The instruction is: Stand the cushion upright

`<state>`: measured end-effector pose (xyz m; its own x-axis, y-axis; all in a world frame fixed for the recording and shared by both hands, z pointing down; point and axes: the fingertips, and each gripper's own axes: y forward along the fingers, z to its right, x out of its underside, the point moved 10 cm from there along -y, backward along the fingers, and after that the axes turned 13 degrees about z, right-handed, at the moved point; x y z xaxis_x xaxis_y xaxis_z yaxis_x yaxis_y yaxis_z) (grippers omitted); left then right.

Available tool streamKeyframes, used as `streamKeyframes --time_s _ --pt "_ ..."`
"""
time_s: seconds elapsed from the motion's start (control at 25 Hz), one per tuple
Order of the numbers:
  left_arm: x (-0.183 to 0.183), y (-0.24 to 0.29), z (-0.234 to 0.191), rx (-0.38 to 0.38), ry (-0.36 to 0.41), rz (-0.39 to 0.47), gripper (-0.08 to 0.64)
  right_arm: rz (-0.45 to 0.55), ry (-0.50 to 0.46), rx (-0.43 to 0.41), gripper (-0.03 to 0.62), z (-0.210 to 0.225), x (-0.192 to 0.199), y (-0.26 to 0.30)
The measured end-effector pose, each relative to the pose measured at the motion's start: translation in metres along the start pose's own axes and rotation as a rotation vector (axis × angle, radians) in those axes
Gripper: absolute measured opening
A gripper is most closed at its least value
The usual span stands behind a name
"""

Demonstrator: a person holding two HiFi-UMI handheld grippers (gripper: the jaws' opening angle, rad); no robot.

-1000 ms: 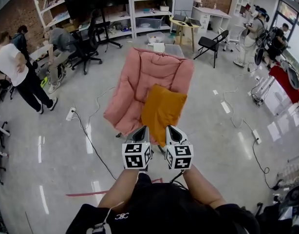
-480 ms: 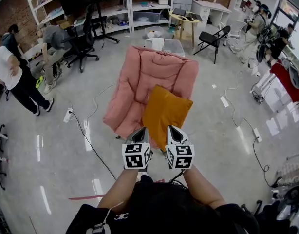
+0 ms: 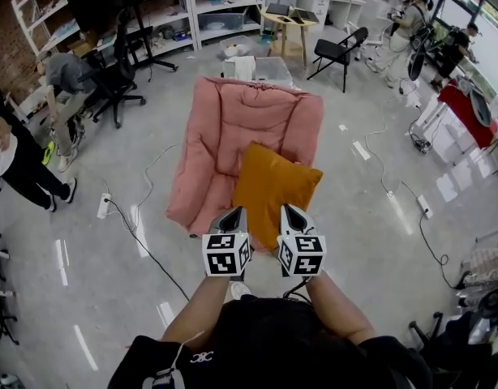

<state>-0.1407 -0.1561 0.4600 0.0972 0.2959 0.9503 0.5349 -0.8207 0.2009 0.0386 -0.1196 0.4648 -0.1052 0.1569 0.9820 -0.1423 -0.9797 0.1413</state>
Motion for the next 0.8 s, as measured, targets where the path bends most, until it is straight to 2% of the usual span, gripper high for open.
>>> streamKeyframes --time_s 0.36,0.8 --pt "0.009 0.026 -0.004 0.048 -0.029 -0.057 -0.003 -0.074 0.004 0.103 -0.011 0.021 0.013 0.012" --pt "0.015 0.037 -0.003 0.005 -0.042 -0.089 -0.003 -0.172 -0.011 0.151 -0.008 0.048 0.040 0.031"
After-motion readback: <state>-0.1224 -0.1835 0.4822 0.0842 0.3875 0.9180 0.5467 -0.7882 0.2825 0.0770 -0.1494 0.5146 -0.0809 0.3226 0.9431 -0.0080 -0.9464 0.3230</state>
